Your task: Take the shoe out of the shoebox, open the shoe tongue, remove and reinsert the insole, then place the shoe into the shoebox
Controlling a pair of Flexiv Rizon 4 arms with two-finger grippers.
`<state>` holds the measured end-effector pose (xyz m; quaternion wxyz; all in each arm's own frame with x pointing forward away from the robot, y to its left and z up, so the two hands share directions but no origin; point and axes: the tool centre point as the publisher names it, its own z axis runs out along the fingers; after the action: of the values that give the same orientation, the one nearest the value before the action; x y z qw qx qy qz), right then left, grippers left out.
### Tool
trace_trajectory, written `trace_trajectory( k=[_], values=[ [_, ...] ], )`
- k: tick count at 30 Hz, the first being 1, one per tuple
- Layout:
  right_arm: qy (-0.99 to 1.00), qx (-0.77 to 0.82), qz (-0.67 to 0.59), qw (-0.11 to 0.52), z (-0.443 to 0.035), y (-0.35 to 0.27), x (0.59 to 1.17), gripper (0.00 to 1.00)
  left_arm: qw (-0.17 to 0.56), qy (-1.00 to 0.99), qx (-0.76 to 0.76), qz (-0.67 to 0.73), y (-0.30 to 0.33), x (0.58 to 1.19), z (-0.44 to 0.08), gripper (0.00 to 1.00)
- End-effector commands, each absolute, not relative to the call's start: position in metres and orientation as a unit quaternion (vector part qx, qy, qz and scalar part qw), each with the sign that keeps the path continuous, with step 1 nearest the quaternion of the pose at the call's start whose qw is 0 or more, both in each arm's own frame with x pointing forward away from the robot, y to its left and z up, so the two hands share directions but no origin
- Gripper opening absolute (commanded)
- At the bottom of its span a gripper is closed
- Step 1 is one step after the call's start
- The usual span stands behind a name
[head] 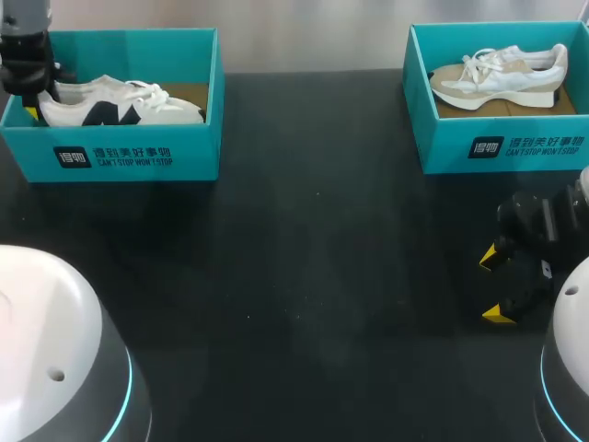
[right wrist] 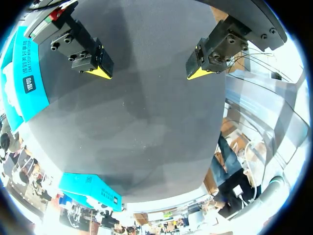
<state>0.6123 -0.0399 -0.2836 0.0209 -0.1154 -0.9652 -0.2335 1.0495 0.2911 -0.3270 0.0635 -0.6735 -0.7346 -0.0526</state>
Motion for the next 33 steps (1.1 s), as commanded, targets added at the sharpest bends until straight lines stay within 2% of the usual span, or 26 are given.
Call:
trace_trajectory(
  k=[1, 31, 32, 33],
  values=[
    [-0.966, -0.116, -0.232, 0.02, -0.284, -0.039, 0.612, 1.0, 0.069, -0.735, -0.672, -0.056, 0.289, 1.051, -0.335, 0.0],
    [-0.966, -0.116, -0.232, 0.02, -0.284, -0.039, 0.612, 1.0, 0.08, -0.739, -0.668, -0.038, 0.29, 1.049, -0.375, 0.0],
    [-0.966, -0.116, -0.232, 0.02, -0.284, -0.039, 0.612, 1.0, 0.078, -0.738, -0.67, -0.036, 0.289, 1.048, -0.375, 0.1],
    [-0.966, -0.116, -0.232, 0.02, -0.284, -0.039, 0.612, 1.0, 0.076, -0.738, -0.67, -0.035, 0.289, 1.048, -0.375, 0.27]
  ],
)
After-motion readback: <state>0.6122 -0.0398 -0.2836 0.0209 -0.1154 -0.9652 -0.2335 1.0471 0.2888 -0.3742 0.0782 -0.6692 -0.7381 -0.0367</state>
